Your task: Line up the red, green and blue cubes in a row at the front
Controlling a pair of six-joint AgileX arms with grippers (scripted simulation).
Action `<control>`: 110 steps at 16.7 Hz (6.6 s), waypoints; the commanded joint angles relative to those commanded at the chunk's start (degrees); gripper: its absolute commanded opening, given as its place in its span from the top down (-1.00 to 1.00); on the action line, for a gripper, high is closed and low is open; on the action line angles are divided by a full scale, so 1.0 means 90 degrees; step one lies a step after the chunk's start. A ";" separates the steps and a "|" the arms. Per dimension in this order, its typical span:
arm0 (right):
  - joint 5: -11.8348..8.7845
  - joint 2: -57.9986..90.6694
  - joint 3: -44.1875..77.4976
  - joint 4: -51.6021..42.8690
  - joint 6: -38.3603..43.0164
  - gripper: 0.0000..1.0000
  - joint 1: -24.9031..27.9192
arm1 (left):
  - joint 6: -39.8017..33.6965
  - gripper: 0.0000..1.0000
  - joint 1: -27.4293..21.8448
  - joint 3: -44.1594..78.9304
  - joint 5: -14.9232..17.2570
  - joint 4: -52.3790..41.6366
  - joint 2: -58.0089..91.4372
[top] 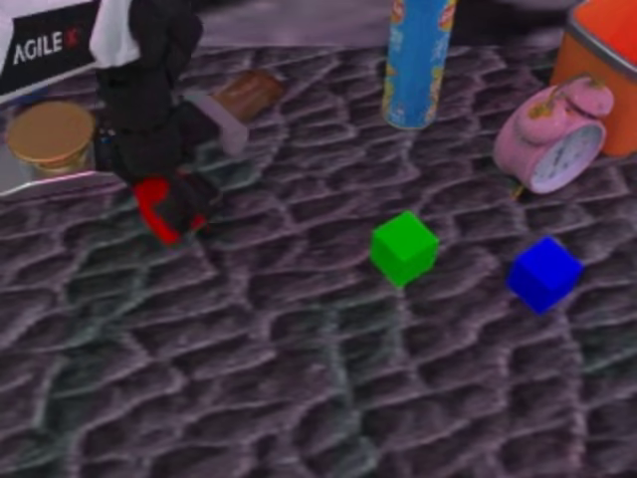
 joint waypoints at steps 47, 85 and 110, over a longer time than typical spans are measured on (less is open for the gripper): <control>0.0000 0.0000 0.0000 0.0000 0.0000 -1.00 0.0000 | 0.1521 0.25 -0.2906 -0.5117 -0.0010 0.2235 -0.2913; -0.0016 0.1364 0.1359 -0.0919 -0.0034 -1.00 0.0399 | 0.1089 -1.00 -0.2235 -0.4997 -0.0071 0.1127 -0.4695; 0.0035 1.5394 1.3917 -0.8505 -0.0447 -1.00 0.3412 | -0.3789 -1.00 0.1878 -1.1611 -0.0105 0.6921 -1.4588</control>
